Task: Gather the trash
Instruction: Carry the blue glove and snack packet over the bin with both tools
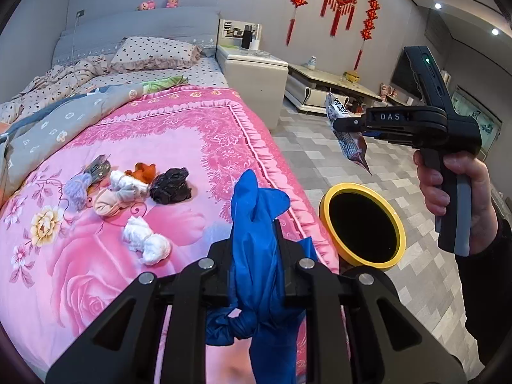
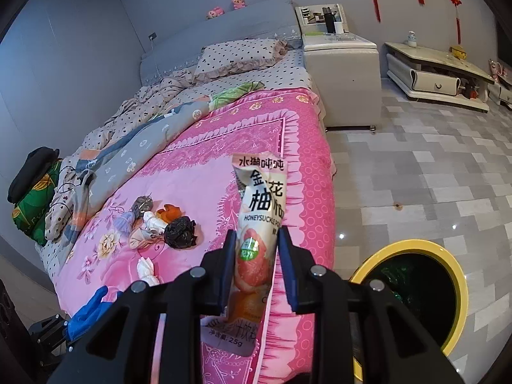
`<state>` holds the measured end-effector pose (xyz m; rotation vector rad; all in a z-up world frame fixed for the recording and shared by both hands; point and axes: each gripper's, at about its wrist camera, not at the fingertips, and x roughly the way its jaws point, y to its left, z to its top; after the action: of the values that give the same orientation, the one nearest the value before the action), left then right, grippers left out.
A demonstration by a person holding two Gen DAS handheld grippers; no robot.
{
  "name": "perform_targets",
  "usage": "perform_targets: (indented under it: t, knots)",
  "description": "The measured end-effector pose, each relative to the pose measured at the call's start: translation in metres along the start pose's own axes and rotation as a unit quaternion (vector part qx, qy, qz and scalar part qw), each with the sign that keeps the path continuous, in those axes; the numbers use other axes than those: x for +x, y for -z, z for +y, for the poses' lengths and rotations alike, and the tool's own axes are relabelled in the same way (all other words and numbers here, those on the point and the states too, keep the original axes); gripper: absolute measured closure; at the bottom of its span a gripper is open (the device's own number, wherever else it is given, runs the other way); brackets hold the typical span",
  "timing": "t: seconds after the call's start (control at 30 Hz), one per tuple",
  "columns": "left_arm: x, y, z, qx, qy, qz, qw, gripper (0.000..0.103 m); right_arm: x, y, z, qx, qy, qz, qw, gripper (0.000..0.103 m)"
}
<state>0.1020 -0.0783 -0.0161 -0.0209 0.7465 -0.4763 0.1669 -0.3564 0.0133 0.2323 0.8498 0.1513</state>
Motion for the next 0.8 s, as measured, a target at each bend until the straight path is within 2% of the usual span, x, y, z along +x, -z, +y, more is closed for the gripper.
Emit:
perform_targets:
  t: [0.8]
  knots:
    - [0.060, -0.052, -0.076, 0.045, 0.060, 0.003, 0.9972, 0.086, -0.050, 0.007, -0.087, 0.049, 0.050, -0.039, 0.997, 0.078]
